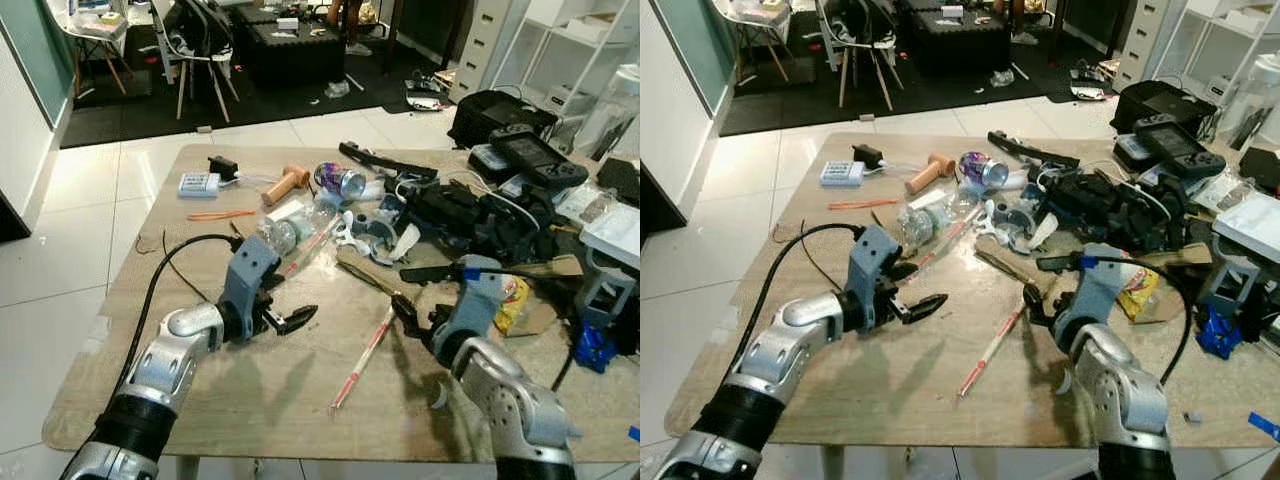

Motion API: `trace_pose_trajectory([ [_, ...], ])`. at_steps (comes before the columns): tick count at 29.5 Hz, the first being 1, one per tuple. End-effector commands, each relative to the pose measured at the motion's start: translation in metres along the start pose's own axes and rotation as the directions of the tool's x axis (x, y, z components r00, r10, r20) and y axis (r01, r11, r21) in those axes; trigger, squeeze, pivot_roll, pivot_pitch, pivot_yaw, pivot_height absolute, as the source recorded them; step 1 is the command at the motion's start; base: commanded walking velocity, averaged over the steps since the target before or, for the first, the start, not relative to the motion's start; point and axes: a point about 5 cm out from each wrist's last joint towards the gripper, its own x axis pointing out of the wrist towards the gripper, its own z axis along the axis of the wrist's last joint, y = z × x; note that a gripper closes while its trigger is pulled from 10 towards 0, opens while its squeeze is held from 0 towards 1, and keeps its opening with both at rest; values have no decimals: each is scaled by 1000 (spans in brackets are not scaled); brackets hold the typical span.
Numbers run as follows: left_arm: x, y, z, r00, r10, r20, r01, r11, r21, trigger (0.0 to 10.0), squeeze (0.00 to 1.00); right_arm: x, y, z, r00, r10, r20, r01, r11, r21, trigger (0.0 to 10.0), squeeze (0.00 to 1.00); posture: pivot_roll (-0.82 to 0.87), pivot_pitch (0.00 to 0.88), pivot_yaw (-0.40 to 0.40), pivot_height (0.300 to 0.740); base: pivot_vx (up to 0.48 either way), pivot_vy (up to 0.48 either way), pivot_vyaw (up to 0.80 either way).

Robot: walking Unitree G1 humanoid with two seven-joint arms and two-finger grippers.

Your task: Picking trash to rubbish bin

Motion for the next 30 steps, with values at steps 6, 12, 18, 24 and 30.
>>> trace_pose_trajectory([
  [6, 1, 0, -3, 1000, 9, 1, -9, 1000, -18, 10000, 1000, 12, 15, -2, 996, 85, -36, -86, 995, -42, 10000, 0, -91, 94, 17, 740, 0, 0, 0],
  [12, 0, 1, -4, 1000, 12, -1, -12, 1000, -19, 10000, 1000, 12, 25, -10, 982, 162, -93, -170, 981, -95, 10000, 0, -89, 97, 14, 740, 0, 0, 0],
  [18, -2, 0, -6, 1000, 6, -6, -6, 1000, -22, 10000, 1000, 8, 27, -22, 965, 198, -173, -222, 966, -132, 10000, 0, -89, 100, 13, 740, 0, 0, 0],
  [24, -1, -2, -6, 1000, -8, -5, 8, 1000, -30, 10000, 1000, 3, 19, -29, 952, 167, -258, -214, 962, -167, 10000, 0, -95, 102, 16, 740, 0, 0, 0],
  [30, 1, -4, -6, 1000, -17, -4, 17, 999, -34, 10000, 1000, -3, 11, -37, 929, 117, -350, -229, 926, -300, 10000, 0, -100, 101, 18, 740, 0, 0, 0],
])
